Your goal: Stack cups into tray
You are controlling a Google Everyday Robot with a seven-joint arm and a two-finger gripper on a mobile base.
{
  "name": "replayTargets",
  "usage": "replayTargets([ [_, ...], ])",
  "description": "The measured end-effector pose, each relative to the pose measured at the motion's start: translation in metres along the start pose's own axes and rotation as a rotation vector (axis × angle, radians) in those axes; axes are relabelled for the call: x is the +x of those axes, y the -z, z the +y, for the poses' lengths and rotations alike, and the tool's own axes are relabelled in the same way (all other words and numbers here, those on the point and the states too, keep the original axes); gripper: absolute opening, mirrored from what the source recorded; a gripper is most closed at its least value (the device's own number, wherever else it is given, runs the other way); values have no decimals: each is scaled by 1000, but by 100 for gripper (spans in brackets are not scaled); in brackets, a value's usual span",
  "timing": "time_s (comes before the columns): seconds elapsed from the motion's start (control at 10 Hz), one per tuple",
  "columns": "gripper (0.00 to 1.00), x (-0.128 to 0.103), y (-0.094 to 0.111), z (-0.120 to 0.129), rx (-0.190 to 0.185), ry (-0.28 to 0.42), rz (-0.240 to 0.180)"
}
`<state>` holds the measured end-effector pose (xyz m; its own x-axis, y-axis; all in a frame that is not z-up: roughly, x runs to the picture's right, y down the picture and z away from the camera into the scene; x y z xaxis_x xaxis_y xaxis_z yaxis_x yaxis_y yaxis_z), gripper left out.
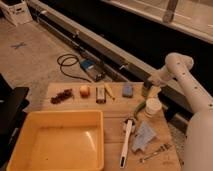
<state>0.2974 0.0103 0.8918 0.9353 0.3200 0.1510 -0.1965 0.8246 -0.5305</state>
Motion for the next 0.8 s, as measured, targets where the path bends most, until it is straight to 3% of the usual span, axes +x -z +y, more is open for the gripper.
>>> replayTargets([
  [0.6,80,5,-11,2,-25,-19,-6],
  [0.8,80,6,-20,3,-49,-20,-14],
])
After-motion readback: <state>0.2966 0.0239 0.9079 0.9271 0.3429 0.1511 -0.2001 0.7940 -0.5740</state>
